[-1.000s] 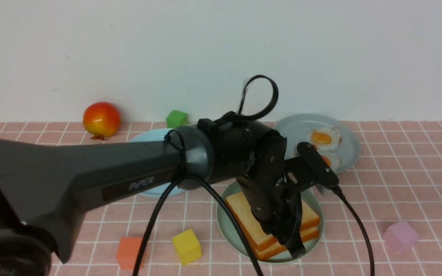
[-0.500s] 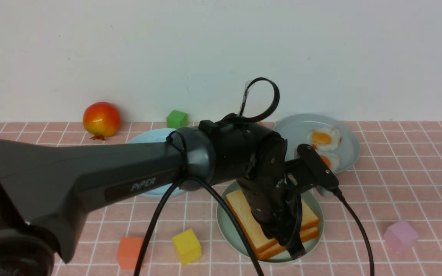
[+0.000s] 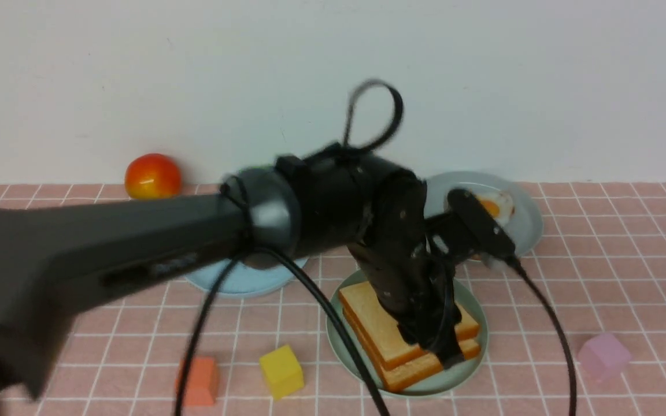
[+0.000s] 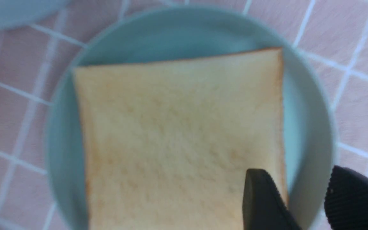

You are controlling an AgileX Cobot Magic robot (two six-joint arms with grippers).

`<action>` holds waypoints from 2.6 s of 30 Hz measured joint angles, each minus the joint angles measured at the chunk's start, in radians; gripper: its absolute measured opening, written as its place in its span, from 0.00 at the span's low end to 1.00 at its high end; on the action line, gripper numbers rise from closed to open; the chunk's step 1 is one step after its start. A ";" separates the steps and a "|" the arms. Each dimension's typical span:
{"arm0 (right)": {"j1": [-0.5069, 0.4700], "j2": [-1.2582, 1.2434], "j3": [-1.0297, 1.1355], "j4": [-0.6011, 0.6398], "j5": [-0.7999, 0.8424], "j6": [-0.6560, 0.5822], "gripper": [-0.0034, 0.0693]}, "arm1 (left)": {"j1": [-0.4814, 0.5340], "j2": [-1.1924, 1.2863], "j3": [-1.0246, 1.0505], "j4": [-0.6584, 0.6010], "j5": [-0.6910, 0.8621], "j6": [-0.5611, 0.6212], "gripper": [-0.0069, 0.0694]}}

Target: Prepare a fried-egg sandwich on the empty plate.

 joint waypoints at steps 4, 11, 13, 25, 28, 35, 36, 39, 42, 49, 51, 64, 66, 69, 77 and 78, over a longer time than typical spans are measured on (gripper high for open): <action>0.000 0.000 0.000 0.000 0.000 0.000 0.12 | 0.000 -0.146 0.000 -0.058 0.036 -0.002 0.43; 0.000 -0.001 0.000 0.000 0.001 0.000 0.12 | 0.000 -0.529 0.073 -0.176 0.081 -0.039 0.11; 0.000 -0.008 0.000 0.000 0.001 0.000 0.12 | 0.000 -0.653 0.168 -0.182 0.044 -0.062 0.11; 0.000 -0.184 0.001 -0.063 -0.004 0.133 0.05 | 0.000 -1.532 1.100 -0.275 -0.597 -0.180 0.11; 0.000 -0.205 0.001 -0.076 -0.015 0.181 0.05 | 0.000 -1.666 1.228 -0.295 -0.651 -0.183 0.11; 0.000 -0.213 0.001 -0.079 0.003 0.235 0.06 | 0.000 -1.728 1.295 -0.308 -0.636 -0.183 0.11; 0.000 -0.213 0.001 -0.081 0.003 0.236 0.06 | 0.000 -1.729 1.296 -0.309 -0.627 -0.183 0.11; 0.000 -0.213 0.001 -0.082 0.003 0.236 0.06 | 0.000 -1.729 1.296 -0.309 -0.608 -0.183 0.11; 0.000 -0.213 0.001 -0.082 0.003 0.236 0.06 | 0.000 -1.732 1.296 -0.309 -0.592 -0.183 0.11; -0.068 -0.214 0.001 -0.082 0.003 0.236 0.07 | 0.000 -1.732 1.297 -0.309 -0.568 -0.183 0.11; -0.164 -0.226 0.001 -0.082 0.003 0.236 0.07 | 0.000 -1.732 1.297 -0.309 -0.565 -0.183 0.11; -0.425 -0.536 0.754 -0.057 -0.654 0.012 0.04 | 0.000 -1.732 1.297 -0.309 -0.557 -0.183 0.11; -0.425 -0.559 0.847 -0.068 -0.712 0.003 0.04 | 0.000 -1.732 1.297 -0.309 -0.556 -0.183 0.11; -0.425 -0.605 0.988 -0.095 -0.789 0.000 0.04 | 0.000 -1.732 1.297 -0.309 -0.555 -0.183 0.11; -0.425 -0.620 1.078 -0.110 -0.837 0.075 0.04 | 0.000 -1.732 1.297 -0.313 -0.552 -0.183 0.11; -0.425 -0.620 1.078 -0.115 -0.837 0.078 0.04 | 0.000 -1.732 1.297 -0.313 -0.551 -0.183 0.11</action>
